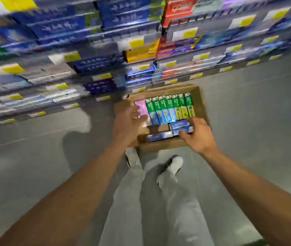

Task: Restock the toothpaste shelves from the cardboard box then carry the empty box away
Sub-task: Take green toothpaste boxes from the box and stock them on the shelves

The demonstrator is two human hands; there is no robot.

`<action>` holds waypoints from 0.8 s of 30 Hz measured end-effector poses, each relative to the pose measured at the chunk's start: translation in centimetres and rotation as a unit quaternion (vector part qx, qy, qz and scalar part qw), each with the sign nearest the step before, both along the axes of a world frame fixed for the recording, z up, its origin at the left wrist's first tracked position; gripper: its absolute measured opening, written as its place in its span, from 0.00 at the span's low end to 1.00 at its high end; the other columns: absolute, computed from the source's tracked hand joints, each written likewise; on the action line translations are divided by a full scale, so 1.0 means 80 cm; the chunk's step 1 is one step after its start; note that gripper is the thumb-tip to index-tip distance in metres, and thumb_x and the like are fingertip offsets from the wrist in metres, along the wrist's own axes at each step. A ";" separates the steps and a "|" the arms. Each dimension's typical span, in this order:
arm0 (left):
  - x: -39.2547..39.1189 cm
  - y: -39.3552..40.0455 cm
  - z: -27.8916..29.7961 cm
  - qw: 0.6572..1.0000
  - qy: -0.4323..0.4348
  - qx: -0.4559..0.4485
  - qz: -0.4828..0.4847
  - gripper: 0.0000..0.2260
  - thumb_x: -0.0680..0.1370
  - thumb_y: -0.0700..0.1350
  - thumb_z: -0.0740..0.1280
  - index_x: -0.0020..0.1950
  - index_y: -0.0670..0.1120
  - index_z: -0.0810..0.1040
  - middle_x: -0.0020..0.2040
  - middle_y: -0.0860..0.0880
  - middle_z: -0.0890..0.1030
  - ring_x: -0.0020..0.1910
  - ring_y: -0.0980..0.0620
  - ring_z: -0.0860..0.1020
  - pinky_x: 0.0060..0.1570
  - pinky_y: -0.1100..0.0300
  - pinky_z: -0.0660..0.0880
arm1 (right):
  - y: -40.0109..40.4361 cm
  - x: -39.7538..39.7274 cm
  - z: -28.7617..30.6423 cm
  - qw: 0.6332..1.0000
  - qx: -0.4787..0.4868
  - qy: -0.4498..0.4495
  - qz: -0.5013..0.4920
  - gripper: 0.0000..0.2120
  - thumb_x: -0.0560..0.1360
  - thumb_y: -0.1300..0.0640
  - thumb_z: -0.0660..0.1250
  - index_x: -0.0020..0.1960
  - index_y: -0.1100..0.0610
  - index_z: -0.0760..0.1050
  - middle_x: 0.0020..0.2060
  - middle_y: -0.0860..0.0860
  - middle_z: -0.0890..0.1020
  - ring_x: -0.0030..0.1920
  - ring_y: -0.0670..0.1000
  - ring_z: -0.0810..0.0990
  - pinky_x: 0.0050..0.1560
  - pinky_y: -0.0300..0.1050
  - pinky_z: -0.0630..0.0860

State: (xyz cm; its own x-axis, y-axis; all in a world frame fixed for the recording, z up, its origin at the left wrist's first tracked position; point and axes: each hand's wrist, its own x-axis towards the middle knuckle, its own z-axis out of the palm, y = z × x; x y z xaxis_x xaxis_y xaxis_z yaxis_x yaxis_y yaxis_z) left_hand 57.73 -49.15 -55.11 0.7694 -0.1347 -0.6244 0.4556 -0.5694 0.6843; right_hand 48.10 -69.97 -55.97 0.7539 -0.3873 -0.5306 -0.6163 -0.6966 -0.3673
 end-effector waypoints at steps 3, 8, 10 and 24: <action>0.010 -0.033 -0.069 1.000 0.025 -0.003 0.006 0.20 0.70 0.54 0.71 0.60 0.49 0.79 0.53 0.52 0.84 0.47 0.57 0.81 0.55 0.58 0.76 | -0.019 0.012 -0.069 1.000 0.011 0.027 0.002 0.26 0.67 0.46 0.68 0.61 0.58 0.76 0.55 0.59 0.79 0.58 0.60 0.76 0.57 0.48 0.71; 0.010 -0.073 -0.187 0.996 0.089 -0.008 0.022 0.20 0.75 0.49 0.70 0.66 0.49 0.75 0.57 0.50 0.82 0.52 0.57 0.79 0.50 0.69 0.73 | -0.052 0.028 -0.202 0.996 0.046 0.071 0.006 0.24 0.71 0.54 0.70 0.66 0.56 0.72 0.61 0.56 0.74 0.61 0.56 0.74 0.56 0.43 0.69; 0.005 -0.085 -0.237 0.995 0.096 -0.011 0.027 0.22 0.72 0.52 0.71 0.65 0.49 0.75 0.57 0.49 0.82 0.53 0.56 0.80 0.56 0.61 0.75 | -0.063 0.029 -0.257 0.997 0.044 0.063 0.013 0.23 0.71 0.56 0.71 0.65 0.57 0.73 0.59 0.57 0.74 0.59 0.57 0.74 0.53 0.43 0.68; 0.022 -0.134 -0.526 0.995 0.086 0.043 0.022 0.15 0.75 0.49 0.70 0.61 0.50 0.78 0.41 0.62 0.80 0.42 0.68 0.77 0.43 0.70 0.74 | -0.104 0.049 -0.592 0.997 0.047 0.047 0.026 0.32 0.68 0.59 0.73 0.69 0.61 0.65 0.62 0.61 0.71 0.61 0.62 0.71 0.59 0.50 0.69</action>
